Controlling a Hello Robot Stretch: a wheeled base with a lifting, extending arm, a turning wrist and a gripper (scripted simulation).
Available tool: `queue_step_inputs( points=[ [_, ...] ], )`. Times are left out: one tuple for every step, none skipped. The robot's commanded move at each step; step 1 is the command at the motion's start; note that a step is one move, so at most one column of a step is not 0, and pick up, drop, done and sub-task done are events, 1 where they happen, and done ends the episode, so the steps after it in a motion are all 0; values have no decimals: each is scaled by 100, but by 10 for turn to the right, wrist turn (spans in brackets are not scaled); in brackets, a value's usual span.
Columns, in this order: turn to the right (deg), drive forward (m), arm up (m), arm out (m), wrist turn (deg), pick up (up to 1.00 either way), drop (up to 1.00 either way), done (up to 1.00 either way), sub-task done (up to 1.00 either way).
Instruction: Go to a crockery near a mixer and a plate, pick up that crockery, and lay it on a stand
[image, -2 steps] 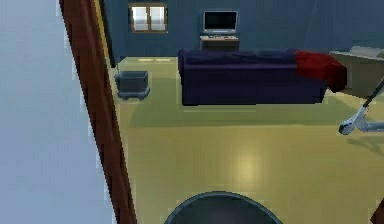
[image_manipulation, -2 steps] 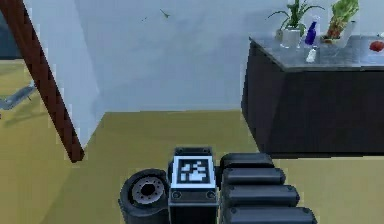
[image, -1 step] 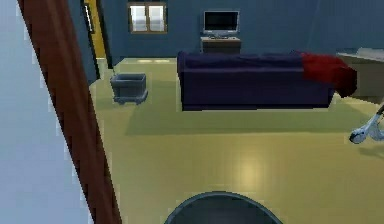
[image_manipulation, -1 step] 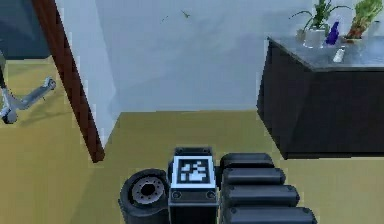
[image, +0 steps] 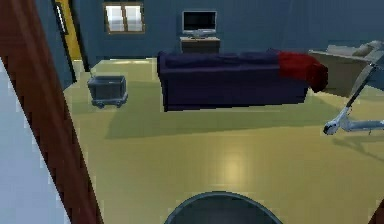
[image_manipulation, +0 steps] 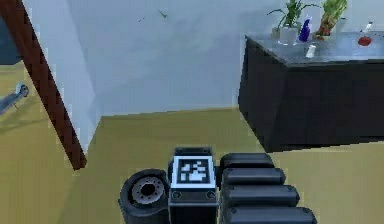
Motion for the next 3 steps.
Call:
queue_step_inputs(
  points=[
    [30,0,0,0,0,0,0,0,0],
    [0,45,0,0,0,0,0,0,0],
    [-180,0,0,0,0,0,0,0,0]
  ],
)
